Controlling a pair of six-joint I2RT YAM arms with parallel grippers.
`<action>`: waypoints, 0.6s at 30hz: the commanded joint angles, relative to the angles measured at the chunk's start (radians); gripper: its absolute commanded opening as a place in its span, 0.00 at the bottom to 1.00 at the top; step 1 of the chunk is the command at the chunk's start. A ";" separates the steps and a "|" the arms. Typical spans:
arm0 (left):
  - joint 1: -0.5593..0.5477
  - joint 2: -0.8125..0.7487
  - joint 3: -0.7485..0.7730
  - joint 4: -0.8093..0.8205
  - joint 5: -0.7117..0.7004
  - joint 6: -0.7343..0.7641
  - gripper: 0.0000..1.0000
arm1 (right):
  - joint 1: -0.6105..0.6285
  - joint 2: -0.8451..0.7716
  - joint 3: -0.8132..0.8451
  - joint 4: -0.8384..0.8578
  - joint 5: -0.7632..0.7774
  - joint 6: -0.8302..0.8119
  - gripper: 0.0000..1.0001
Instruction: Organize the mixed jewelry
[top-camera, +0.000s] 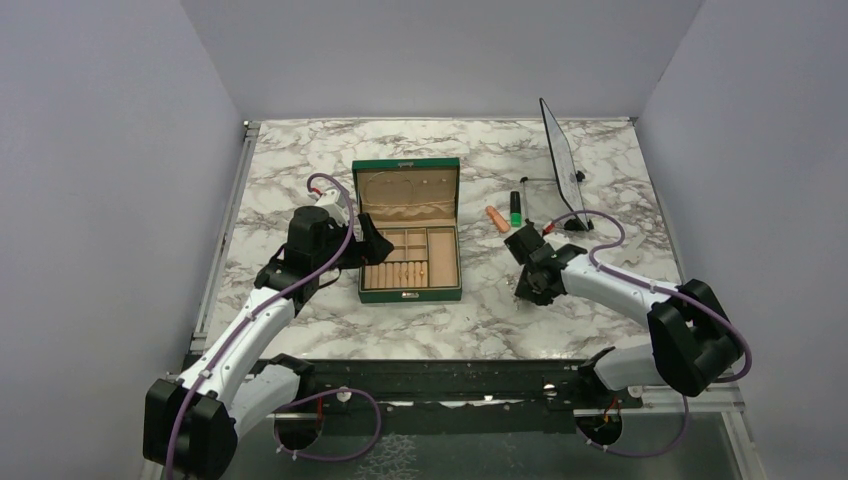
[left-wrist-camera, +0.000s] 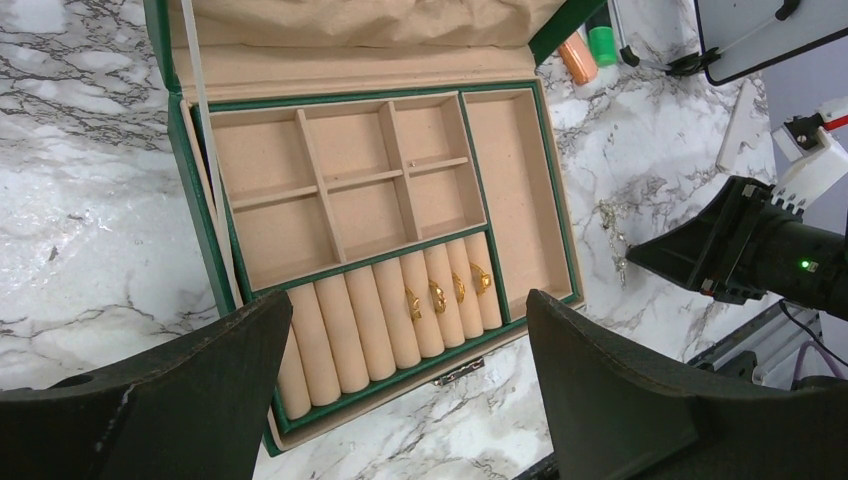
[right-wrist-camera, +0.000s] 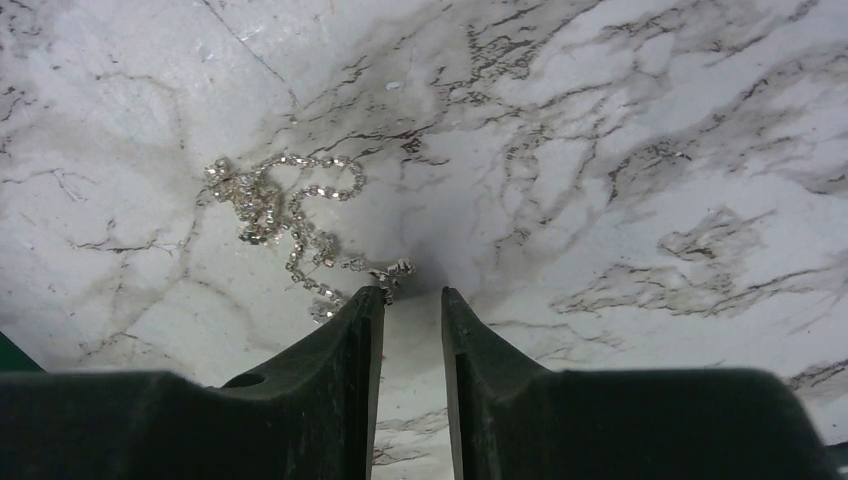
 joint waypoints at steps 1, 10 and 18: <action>0.006 0.004 -0.013 0.013 0.011 -0.004 0.88 | -0.004 -0.006 0.029 -0.075 0.060 0.030 0.31; 0.006 0.006 -0.016 0.013 0.013 -0.006 0.88 | -0.005 -0.104 -0.007 -0.115 0.049 0.038 0.30; 0.006 0.005 -0.015 0.012 0.010 -0.011 0.88 | -0.007 -0.101 0.029 -0.031 0.040 -0.024 0.33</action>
